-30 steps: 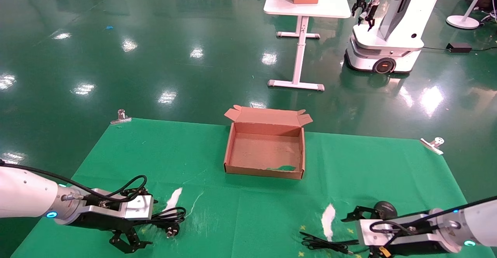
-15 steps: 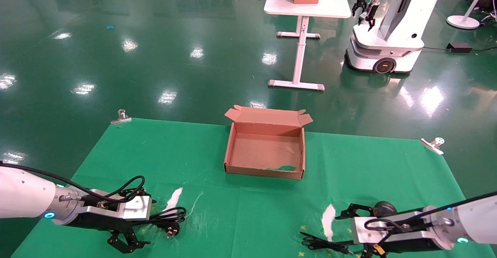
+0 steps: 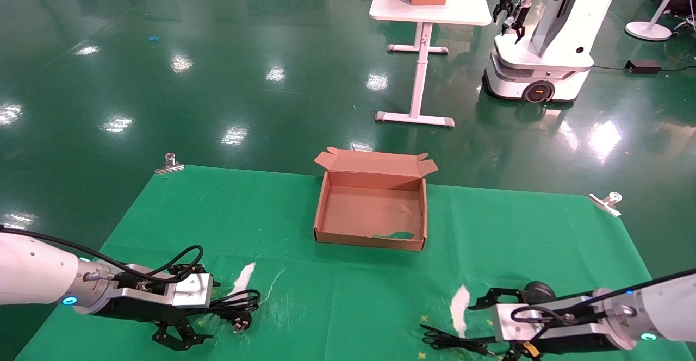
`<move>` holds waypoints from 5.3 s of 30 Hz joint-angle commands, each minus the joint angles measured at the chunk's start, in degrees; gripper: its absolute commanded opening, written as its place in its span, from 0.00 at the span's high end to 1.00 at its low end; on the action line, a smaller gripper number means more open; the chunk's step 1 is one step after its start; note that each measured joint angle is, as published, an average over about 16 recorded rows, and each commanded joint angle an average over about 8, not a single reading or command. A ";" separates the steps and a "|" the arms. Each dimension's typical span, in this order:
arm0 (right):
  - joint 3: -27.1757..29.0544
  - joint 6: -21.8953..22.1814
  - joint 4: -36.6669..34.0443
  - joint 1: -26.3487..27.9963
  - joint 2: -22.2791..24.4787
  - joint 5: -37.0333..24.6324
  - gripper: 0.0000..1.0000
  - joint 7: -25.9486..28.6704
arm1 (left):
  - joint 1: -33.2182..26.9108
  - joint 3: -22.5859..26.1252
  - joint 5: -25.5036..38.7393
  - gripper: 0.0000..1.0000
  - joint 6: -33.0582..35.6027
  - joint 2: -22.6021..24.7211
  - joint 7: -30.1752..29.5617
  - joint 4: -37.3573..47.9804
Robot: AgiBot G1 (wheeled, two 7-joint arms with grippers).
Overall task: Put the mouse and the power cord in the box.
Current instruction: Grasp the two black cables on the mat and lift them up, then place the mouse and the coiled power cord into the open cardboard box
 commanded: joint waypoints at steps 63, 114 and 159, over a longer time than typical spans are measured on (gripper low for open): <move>-1.29 -6.36 9.52 21.54 4.70 -2.67 1.00 8.54 | -10.66 -9.48 -14.18 1.00 13.20 -0.14 -14.90 -3.70; 2.54 39.01 4.95 8.79 -13.31 8.71 0.00 8.50 | -5.03 -5.42 -15.61 1.00 -15.70 15.45 -10.86 -10.66; -10.47 -6.82 8.99 42.01 3.98 -10.04 0.00 12.32 | -4.21 36.08 -20.78 0.00 -34.46 15.60 -39.83 -36.53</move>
